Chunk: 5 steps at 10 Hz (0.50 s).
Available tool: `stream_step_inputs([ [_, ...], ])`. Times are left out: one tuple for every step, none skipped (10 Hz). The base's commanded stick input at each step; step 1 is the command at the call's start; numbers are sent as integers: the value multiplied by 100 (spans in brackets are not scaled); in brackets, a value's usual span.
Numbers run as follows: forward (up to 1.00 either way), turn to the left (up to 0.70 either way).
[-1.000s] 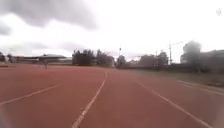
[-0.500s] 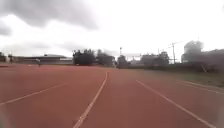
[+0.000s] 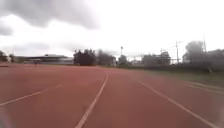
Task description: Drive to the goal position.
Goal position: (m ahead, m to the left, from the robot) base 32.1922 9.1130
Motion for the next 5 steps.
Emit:
stream_step_inputs([
  [70,0],
  [70,0],
  [70,0],
  [70,0],
  [70,0],
])
